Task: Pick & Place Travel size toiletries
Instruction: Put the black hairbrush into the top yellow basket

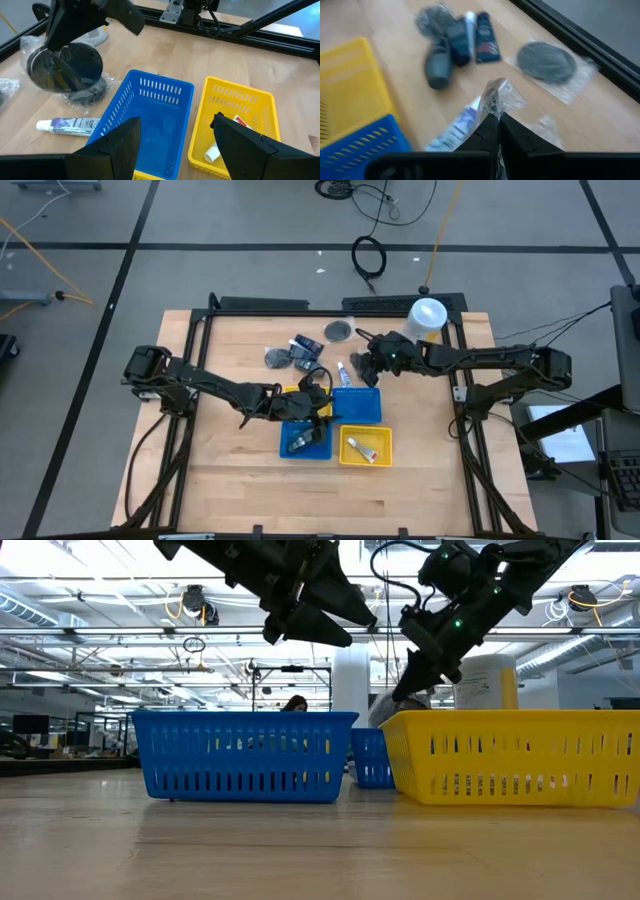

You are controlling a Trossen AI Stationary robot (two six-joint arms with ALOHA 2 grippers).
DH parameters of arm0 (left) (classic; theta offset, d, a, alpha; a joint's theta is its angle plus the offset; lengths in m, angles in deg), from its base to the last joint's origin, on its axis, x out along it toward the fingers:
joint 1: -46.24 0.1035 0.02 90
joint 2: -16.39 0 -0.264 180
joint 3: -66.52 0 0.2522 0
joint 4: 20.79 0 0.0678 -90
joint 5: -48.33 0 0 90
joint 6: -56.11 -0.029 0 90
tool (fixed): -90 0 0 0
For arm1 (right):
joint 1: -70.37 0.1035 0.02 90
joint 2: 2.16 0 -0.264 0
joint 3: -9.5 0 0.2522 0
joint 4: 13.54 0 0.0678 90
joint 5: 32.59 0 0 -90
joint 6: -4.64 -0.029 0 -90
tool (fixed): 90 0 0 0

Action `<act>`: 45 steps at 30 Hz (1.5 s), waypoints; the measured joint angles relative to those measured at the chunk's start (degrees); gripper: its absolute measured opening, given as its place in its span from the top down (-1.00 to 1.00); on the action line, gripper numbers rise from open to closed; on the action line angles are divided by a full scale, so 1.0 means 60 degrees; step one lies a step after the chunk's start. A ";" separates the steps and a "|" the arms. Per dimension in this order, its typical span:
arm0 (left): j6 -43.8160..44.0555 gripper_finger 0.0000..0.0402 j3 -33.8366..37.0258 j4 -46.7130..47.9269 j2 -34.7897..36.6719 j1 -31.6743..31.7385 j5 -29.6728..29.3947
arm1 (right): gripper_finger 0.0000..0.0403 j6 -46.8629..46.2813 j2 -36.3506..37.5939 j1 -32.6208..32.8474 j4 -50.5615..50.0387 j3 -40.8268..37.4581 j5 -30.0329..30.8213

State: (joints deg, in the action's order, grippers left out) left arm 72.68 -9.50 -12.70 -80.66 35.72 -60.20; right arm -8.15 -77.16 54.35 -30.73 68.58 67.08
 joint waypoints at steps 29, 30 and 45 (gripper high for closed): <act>-0.0657 -0.22 0.0042 0.0484 0.1614 0.0552 -0.0549 | 1.00 0.1651 0.2203 0.3566 0.2452 0.0003 0.0921; -0.0758 -0.22 0.0040 0.0342 0.1616 0.0585 -0.0415 | 1.00 0.1740 0.2163 0.3628 0.2628 0.0003 0.0918; -0.1682 -0.21 0.0044 -0.1513 0.1614 0.0750 0.1147 | 1.00 0.2036 0.2150 0.4074 0.3358 0.0003 0.0914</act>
State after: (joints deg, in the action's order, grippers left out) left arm 62.59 -9.24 -21.78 -70.98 40.22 -53.32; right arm 4.06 -64.26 78.80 -10.58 68.60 72.57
